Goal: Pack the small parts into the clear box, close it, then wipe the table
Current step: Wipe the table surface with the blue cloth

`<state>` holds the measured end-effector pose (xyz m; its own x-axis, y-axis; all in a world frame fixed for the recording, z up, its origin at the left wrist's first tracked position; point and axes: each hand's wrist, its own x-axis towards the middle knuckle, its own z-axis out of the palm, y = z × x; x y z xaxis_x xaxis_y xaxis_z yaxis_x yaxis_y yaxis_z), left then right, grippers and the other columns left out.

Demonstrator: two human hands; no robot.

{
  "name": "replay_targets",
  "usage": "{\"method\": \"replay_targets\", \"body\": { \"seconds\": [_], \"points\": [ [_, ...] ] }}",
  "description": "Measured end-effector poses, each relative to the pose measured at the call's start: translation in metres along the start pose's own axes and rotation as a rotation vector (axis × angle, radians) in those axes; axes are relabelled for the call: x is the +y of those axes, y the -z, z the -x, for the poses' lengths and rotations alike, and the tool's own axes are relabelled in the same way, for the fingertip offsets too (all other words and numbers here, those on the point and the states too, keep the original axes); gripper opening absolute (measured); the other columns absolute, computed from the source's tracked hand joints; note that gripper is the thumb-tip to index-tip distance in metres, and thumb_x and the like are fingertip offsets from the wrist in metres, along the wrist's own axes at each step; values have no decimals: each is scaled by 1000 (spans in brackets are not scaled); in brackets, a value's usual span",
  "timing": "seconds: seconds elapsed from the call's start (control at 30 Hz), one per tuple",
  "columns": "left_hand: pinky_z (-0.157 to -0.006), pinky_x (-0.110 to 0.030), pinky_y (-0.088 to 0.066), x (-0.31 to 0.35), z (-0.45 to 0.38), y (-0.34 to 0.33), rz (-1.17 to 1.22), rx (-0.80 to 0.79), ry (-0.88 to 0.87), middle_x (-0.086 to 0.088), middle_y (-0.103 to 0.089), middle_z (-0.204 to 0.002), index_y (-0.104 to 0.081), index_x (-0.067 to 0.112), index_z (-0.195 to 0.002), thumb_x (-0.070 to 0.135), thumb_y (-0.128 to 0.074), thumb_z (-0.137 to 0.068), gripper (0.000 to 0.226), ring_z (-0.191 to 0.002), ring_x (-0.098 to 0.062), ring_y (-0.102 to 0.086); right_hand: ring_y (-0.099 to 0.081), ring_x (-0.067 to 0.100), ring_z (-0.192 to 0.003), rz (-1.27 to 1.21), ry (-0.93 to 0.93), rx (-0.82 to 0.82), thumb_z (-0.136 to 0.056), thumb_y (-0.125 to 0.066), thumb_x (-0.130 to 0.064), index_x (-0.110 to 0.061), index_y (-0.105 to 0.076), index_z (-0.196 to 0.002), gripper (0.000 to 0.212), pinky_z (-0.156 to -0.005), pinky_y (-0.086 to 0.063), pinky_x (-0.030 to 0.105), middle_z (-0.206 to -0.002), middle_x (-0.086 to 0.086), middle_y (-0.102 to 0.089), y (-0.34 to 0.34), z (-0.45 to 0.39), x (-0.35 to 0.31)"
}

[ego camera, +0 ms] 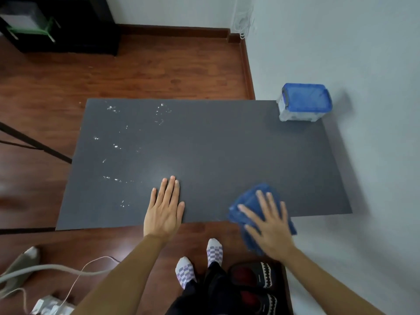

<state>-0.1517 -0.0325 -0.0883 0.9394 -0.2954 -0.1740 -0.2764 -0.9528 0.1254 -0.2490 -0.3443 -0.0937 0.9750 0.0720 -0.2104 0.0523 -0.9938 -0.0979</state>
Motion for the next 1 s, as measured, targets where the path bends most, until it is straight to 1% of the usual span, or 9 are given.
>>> {"method": "replay_targets", "body": {
  "seconds": [0.13, 0.23, 0.33, 0.43, 0.53, 0.7, 0.87, 0.93, 1.0],
  "points": [
    [-121, -46, -14, 0, -1, -2, 8, 6, 5, -6, -14, -162, -14, 7, -152, 37, -9, -100, 61, -150, -23, -6, -13, 42, -151, -89, -410, -49, -90, -4, -75, -55, -8, -150, 64, -110, -20, 75, -166, 13, -10, 23, -9, 65],
    [-122, -45, -12, -1, -1, -6, 0, 7, 6, -6, -12, -162, -11, 8, -153, 37, -10, -100, 60, -151, -23, -4, 0, 47, -151, -175, -653, 2, -78, -5, -88, -51, -6, -152, 83, -111, -9, 76, -166, 20, 1, 36, -83, 45],
    [-122, -46, -13, -2, -1, -7, -6, 4, 0, -6, -12, -162, -13, 8, -153, 36, -13, -100, 60, -151, -24, -6, 1, 48, -150, -160, -552, 56, -84, -23, -81, -50, -11, -153, 76, -111, -5, 77, -165, 24, -1, 32, -134, -31],
    [-121, -47, -13, -2, -1, -5, 0, 7, -10, -7, -15, -162, -17, 7, -152, 36, -14, -99, 61, -150, -25, -8, -3, 47, -151, -93, -321, 105, -91, -24, -71, -50, -14, -152, 65, -111, -6, 74, -165, 22, -7, 11, -113, -108],
    [-122, -46, -10, -2, -1, -4, 9, 0, -18, -7, -10, -163, -13, 7, -153, 37, -10, -99, 62, -150, -22, -1, -11, 45, -151, -65, -161, 95, -96, -26, -67, -49, -17, -152, 60, -111, -15, 71, -165, 19, -14, -5, -58, -109],
    [-122, -44, -8, 0, 0, -5, 9, 12, -3, -5, -8, -163, -9, 8, -153, 38, -8, -99, 62, -150, -20, 3, -12, 46, -150, -113, -463, 28, -89, -25, -71, -49, -21, -151, 66, -111, -16, 74, -165, 18, -15, 9, -6, 24],
    [-122, -46, -13, 0, 1, -5, 14, 18, -4, -6, -10, -162, -12, 7, -153, 37, -11, -100, 61, -151, -23, -4, 6, 49, -150, -256, -829, 23, -88, -20, -77, -49, -7, -153, 72, -113, -2, 75, -165, 22, 4, 39, -91, 68],
    [-122, -45, -12, -2, 2, -7, 6, 14, 2, -5, -9, -163, -11, 8, -153, 38, -11, -100, 61, -151, -23, -4, 6, 49, -150, -229, -753, 31, -89, -24, -73, -48, -9, -154, 71, -112, 0, 74, -165, 23, 4, 41, -138, 27],
    [-122, -45, -10, -2, 1, -8, 1, 6, 10, -5, -8, -163, -11, 9, -154, 38, -11, -100, 61, -151, -22, -3, 0, 50, -150, -166, -522, 53, -91, -29, -70, -47, -15, -153, 68, -111, -2, 74, -164, 25, -2, 35, -159, -36]
  ]
}}
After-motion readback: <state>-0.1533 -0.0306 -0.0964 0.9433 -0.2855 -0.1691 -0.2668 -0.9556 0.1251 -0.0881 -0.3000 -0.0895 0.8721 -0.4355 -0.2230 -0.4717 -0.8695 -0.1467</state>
